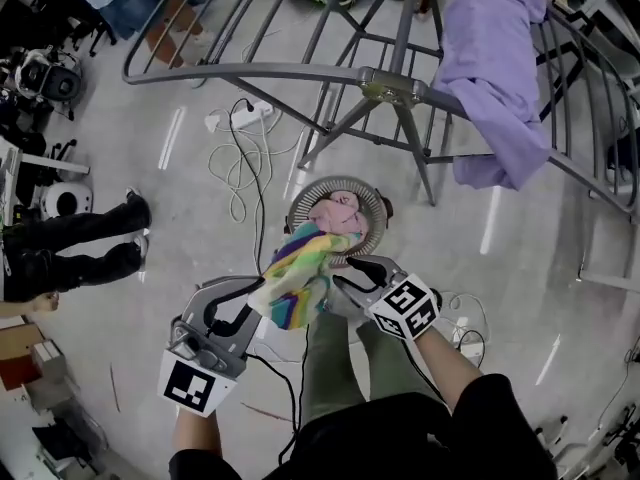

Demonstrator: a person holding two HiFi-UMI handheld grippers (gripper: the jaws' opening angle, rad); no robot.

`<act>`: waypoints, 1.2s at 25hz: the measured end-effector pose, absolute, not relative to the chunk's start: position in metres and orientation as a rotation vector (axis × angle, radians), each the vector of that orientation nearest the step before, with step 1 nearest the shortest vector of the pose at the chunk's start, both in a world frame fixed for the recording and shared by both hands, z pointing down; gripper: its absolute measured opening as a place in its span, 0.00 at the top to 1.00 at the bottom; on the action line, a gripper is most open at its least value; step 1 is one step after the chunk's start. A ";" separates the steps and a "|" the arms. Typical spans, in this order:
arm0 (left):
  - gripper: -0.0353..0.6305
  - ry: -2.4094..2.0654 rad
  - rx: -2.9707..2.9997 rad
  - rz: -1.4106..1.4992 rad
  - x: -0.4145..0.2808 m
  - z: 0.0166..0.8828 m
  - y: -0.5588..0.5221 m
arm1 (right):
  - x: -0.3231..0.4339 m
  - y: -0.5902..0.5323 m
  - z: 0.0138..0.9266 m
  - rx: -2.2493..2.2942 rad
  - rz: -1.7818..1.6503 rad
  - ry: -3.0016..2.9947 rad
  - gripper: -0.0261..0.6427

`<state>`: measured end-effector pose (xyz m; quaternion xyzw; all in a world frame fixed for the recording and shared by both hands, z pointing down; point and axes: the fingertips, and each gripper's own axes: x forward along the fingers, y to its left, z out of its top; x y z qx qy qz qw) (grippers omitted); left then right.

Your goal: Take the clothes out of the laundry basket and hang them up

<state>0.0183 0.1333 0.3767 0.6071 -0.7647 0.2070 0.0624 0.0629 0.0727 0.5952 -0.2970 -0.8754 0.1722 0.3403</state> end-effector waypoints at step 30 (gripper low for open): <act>0.91 -2.454 1.617 0.400 0.023 0.296 0.136 | 0.042 0.130 0.626 -0.726 0.393 -2.241 0.64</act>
